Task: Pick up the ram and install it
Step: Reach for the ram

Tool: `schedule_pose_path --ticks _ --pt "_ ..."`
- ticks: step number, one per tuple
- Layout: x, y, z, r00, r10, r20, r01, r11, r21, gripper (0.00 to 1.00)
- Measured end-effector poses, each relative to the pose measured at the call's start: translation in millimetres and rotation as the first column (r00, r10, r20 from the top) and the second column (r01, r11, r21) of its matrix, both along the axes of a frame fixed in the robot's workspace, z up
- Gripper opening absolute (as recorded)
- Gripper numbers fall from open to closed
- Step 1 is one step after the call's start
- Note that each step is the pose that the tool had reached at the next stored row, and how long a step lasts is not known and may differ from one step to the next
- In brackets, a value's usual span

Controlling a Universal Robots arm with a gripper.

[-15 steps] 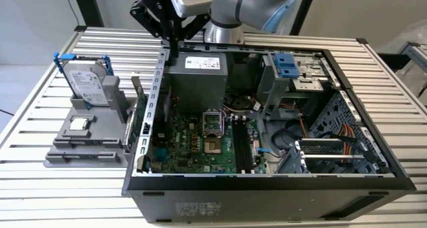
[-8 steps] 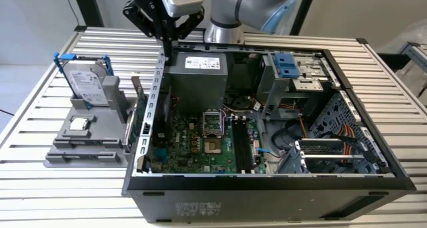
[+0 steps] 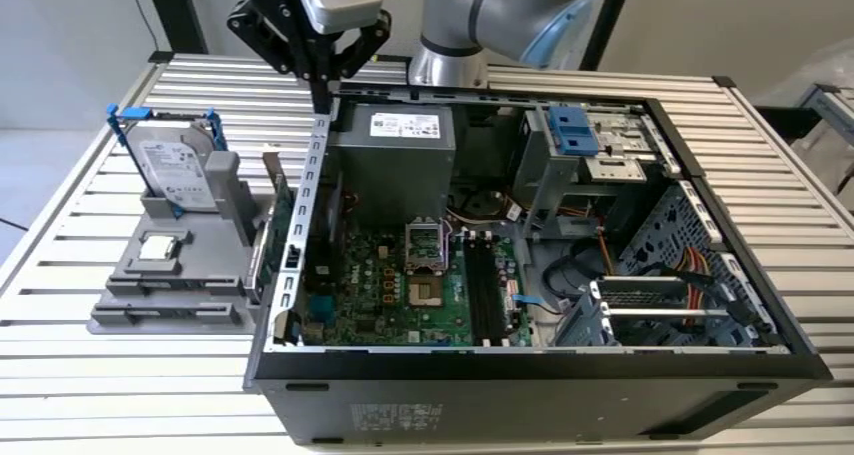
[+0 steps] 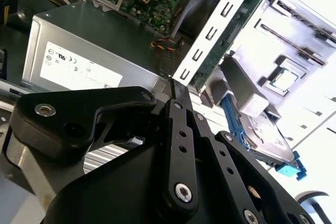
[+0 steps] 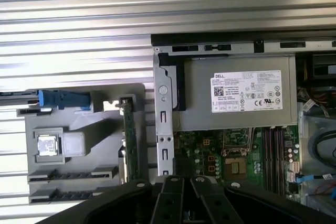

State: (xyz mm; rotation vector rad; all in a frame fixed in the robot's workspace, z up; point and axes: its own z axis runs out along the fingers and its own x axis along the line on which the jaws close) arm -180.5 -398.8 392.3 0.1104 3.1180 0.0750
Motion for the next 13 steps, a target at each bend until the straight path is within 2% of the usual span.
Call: schedule_pose_path --ticks 13 --pt "-23.8 0.0 -0.2 1.0000 0.000 0.0000 0.000 1.0000 0.0000 0.00"
